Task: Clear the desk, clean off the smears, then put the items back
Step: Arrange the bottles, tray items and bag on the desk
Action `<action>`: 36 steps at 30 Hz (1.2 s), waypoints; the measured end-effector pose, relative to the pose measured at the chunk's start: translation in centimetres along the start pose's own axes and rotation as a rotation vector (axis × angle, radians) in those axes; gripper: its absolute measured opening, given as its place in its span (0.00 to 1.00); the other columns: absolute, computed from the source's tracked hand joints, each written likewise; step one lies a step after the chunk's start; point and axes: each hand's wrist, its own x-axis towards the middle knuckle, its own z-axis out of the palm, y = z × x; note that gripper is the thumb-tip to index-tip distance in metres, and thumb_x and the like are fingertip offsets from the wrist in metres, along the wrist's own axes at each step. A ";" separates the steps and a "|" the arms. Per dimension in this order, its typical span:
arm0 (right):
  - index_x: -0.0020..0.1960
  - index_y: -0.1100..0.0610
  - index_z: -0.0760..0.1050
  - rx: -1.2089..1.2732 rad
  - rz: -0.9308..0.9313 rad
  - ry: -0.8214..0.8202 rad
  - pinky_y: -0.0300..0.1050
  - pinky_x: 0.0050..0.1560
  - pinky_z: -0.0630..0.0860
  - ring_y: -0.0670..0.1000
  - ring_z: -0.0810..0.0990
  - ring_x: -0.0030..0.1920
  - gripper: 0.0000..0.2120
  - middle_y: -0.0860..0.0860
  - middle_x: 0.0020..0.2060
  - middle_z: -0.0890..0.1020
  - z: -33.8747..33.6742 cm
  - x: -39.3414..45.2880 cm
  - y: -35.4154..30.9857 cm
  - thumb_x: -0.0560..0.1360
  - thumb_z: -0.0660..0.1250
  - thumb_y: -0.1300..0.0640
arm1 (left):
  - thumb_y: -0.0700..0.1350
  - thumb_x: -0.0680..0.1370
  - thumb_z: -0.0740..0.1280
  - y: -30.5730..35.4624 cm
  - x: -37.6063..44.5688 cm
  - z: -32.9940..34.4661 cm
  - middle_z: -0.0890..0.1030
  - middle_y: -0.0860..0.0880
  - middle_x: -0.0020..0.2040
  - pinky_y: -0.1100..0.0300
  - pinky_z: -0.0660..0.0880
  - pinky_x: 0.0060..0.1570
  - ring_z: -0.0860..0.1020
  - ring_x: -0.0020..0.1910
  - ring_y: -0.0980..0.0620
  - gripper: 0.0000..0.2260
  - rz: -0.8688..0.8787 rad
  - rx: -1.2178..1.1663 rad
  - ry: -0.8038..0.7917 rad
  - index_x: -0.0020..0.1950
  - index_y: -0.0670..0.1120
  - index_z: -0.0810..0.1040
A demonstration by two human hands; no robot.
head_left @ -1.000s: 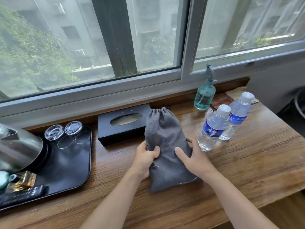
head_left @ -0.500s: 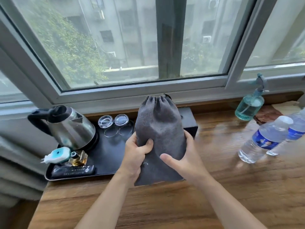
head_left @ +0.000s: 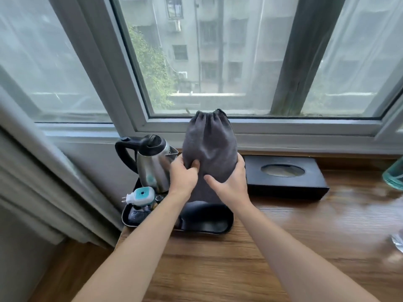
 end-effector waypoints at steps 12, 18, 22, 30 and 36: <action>0.75 0.48 0.58 -0.187 -0.022 -0.014 0.56 0.69 0.72 0.50 0.71 0.68 0.48 0.47 0.67 0.73 1.8 1.7 2.7 0.64 0.82 0.43 | 0.38 0.82 0.67 -2.8 2.0 0.0 0.85 0.47 0.58 0.50 0.76 0.66 0.82 0.62 0.44 0.10 0.015 0.080 0.006 0.63 0.47 0.76; 0.82 0.40 0.44 -0.330 -0.193 -0.231 0.43 0.66 0.70 0.43 0.70 0.65 0.54 0.45 0.66 0.68 -1.7 0.5 3.0 0.70 0.79 0.47 | 0.44 0.82 0.69 -3.6 -3.1 -2.7 0.68 0.43 0.79 0.48 0.69 0.74 0.69 0.77 0.43 0.33 0.060 0.471 -0.085 0.83 0.45 0.55; 0.82 0.37 0.39 -0.461 -0.196 -0.426 0.44 0.67 0.73 0.47 0.72 0.62 0.57 0.47 0.65 0.64 -2.4 -0.1 3.8 0.71 0.79 0.49 | 0.50 0.79 0.74 -6.4 -5.1 -3.7 0.64 0.43 0.79 0.49 0.69 0.73 0.67 0.76 0.43 0.47 0.103 0.762 -0.223 0.86 0.52 0.42; 0.81 0.40 0.35 -0.417 -0.153 -0.362 0.49 0.72 0.69 0.51 0.67 0.70 0.59 0.47 0.67 0.61 -0.1 -0.7 5.0 0.72 0.78 0.52 | 0.40 0.76 0.75 -8.6 -2.7 -2.3 0.59 0.44 0.82 0.46 0.68 0.75 0.64 0.79 0.39 0.48 0.189 0.795 -0.254 0.86 0.49 0.46; 0.82 0.47 0.41 -0.662 -0.255 -0.273 0.56 0.72 0.70 0.58 0.61 0.73 0.62 0.55 0.73 0.58 -1.2 0.2 3.6 0.65 0.81 0.41 | 0.65 0.70 0.78 -7.6 -3.0 -1.9 0.55 0.42 0.80 0.44 0.71 0.72 0.66 0.77 0.39 0.59 0.169 0.845 -0.258 0.86 0.53 0.40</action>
